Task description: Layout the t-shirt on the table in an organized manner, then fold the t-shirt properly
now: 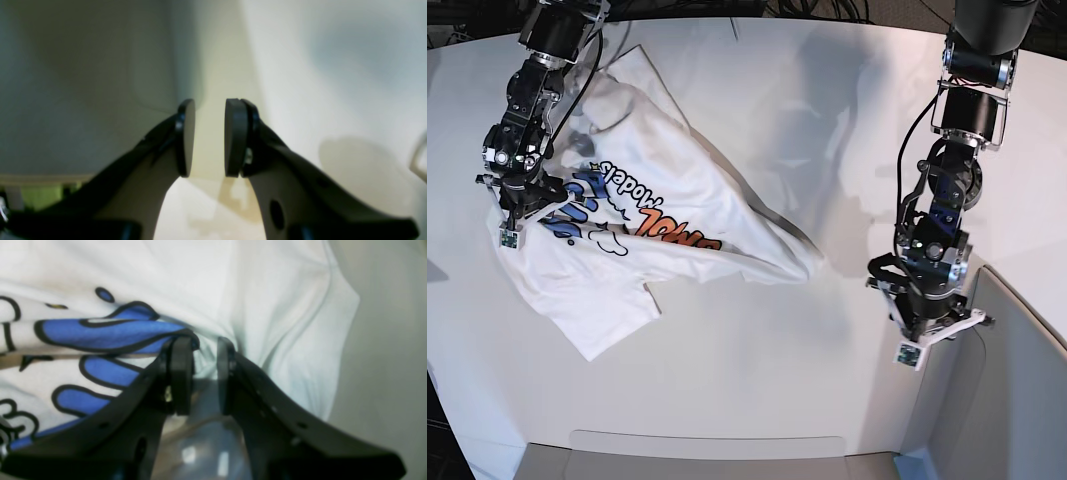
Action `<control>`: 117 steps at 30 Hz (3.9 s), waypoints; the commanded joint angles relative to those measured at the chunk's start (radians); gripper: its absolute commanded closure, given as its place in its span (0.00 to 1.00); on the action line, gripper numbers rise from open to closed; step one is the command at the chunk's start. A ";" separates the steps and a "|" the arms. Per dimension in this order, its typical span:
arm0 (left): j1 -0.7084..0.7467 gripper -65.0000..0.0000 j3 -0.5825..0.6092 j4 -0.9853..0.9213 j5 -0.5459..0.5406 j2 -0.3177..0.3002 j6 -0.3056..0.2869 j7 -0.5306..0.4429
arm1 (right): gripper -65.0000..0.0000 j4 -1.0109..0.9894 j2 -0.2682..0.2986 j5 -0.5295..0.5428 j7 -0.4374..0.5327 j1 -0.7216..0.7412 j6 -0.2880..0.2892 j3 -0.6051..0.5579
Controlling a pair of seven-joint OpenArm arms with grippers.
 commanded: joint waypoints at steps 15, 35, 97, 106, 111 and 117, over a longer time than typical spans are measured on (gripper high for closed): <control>0.287 0.75 -0.508 0.214 -0.599 0.284 -0.379 0.350 | 0.79 0.108 -0.003 -0.052 -0.145 -0.044 -0.002 0.002; 0.110 0.74 -0.507 -0.337 -0.741 0.403 -0.379 0.234 | 0.79 0.106 -0.003 -0.052 -0.141 -0.050 -0.002 -0.012; 0.097 1.00 -0.399 -0.073 -0.734 0.054 -0.164 0.289 | 0.79 0.109 0.006 -0.052 -0.137 -0.115 -0.002 -0.073; 0.097 0.85 -0.338 -0.067 -0.737 -0.072 -0.164 0.303 | 0.79 0.137 0.004 -0.047 -0.137 -0.112 -0.002 -0.068; 0.153 0.85 -0.352 0.001 -0.738 -0.078 -0.164 0.304 | 0.79 0.263 -0.006 -0.047 -0.144 -0.115 -0.002 -0.068; 0.244 0.85 -0.381 0.077 -0.738 -0.074 -0.164 0.295 | 0.79 0.373 -0.025 -0.047 -0.145 -0.150 -0.002 -0.070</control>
